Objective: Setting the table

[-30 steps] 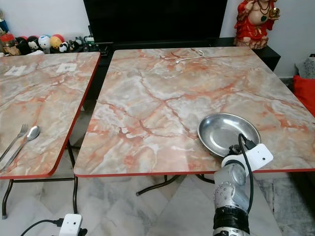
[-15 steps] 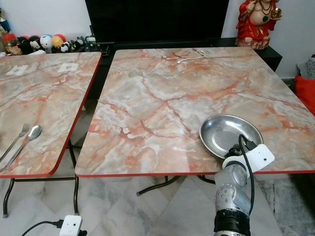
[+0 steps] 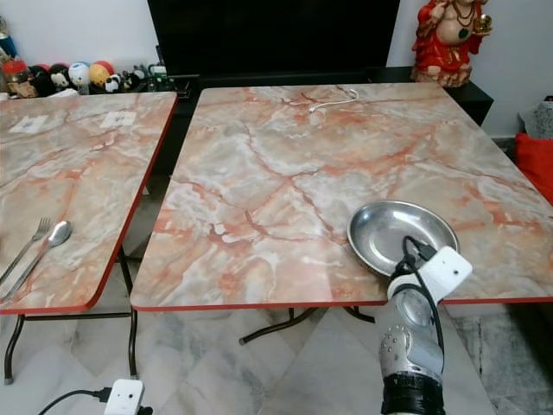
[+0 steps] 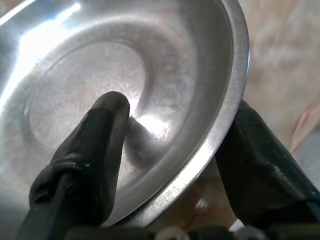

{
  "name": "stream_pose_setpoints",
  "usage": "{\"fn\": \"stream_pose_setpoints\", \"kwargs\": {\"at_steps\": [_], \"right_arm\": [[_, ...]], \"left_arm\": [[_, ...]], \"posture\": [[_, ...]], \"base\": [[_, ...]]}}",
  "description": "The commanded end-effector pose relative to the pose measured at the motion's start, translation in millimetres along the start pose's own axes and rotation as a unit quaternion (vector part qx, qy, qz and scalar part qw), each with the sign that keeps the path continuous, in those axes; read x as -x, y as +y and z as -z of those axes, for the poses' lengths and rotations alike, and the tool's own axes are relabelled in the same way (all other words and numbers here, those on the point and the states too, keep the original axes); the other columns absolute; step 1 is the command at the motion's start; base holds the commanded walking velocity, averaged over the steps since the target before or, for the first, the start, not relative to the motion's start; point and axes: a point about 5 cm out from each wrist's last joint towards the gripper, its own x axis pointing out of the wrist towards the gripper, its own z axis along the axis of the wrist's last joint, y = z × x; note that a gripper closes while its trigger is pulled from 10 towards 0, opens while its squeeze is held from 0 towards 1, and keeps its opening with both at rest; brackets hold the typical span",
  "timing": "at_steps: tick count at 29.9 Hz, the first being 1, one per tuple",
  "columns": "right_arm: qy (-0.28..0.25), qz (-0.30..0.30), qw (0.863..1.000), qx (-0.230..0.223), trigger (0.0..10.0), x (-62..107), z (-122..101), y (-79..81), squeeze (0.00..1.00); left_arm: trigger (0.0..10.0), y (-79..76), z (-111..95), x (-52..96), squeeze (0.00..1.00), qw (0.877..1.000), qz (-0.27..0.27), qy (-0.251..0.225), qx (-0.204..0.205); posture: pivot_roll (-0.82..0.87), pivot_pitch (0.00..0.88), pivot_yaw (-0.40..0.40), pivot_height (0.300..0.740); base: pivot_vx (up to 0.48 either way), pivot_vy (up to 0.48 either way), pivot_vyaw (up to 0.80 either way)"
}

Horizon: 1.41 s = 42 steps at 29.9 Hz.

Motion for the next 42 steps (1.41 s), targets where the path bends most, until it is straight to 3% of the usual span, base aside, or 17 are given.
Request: {"fn": "stream_pose_setpoints", "kwargs": {"at_steps": [1, 5, 10, 14, 18, 27, 30, 31, 33, 36, 42], "right_arm": [[-0.018, 0.006, 0.999, 0.036, 10.0, 2.7, -5.0, -1.3, 0.0], [-0.029, 0.019, 0.997, 0.062, 10.0, 4.5, -6.2, -4.8, 0.0], [-0.002, 0.027, 0.997, 0.074, 10.0, 5.7, -0.5, -9.9, 0.0], [0.04, 0.003, 0.997, 0.071, 10.0, 8.2, 8.2, -8.5, 0.0], [0.061, -0.028, 0.993, 0.097, 10.0, 7.2, 12.8, -2.9, 0.0], [0.054, -0.036, 0.995, 0.072, 10.0, 5.8, 3.3, 4.0, 0.0], [0.076, -0.029, 0.997, -0.001, 10.0, 5.7, 2.3, 4.8, 0.0], [0.103, -0.013, 0.991, -0.089, 10.0, 5.3, 4.6, 5.2, 0.0], [0.125, -0.006, 0.981, -0.148, 10.0, 5.4, 7.0, 6.0, 0.0], [0.103, -0.018, 0.979, -0.177, 10.0, 3.5, 0.3, 8.8, 0.0], [0.095, -0.016, 0.979, -0.178, 10.0, 2.0, -0.5, 7.4, 0.0]], "left_arm": [[10.0, 1.1, 7.1, 2.2, 0.0, 1.0, 0.001, 0.014, -0.004], [10.0, -0.1, 8.9, 2.7, 0.0, 1.0, 0.002, 0.017, -0.004], [10.0, 0.3, 10.4, 3.2, 0.0, 1.0, 0.003, 0.021, -0.005], [10.0, 2.1, 10.1, 3.1, 0.0, 1.0, 0.001, 0.022, -0.005], [10.0, 2.6, 9.0, 2.7, 0.0, 1.0, 0.001, 0.021, -0.006], [10.0, 1.1, 5.3, 1.4, 0.0, 1.0, 0.002, 0.014, -0.014], [10.0, -0.2, 3.8, 0.9, 0.0, 1.0, 0.005, 0.01, -0.02], [10.0, -0.2, 3.4, 0.8, 0.0, 1.0, 0.006, 0.009, -0.022], [10.0, -0.2, 3.2, 0.8, 0.0, 1.0, 0.006, 0.009, -0.024], [10.0, 0.3, 3.0, 0.7, 0.0, 1.0, 0.007, 0.009, -0.027], [10.0, 1.5, 3.1, 1.0, 0.0, 0.999, 0.008, 0.008, -0.031]], "posture": [[-0.02, 0.007, 0.002, 0.74], [-0.02, 0.006, 0.001, 0.74], [-0.02, 0.006, 0.001, 0.74], [-0.02, 0.006, 0.001, 0.74], [-0.02, 0.004, 0.001, 0.74], [-0.02, 0.0, 0.001, 0.74], [-0.02, 0.0, 0.004, 0.74], [-0.02, 0.0, 0.006, 0.74], [-0.02, 0.0, 0.007, 0.74], [-0.02, 0.0, 0.01, 0.74], [-0.02, 0.0, 0.015, 0.74]], "base": [[0.0, 0.0, 0.0], [0.0, 0.0, 0.0], [0.0, 0.0, 0.0], [0.0, 0.0, 0.0], [0.0, 0.0, 0.0], [0.0, 0.0, 0.0], [0.0, 0.0, 0.0], [0.0, 0.0, 0.0], [0.0, 0.0, 0.0], [0.0, 0.0, 0.0], [0.0, 0.0, 0.0]]}}
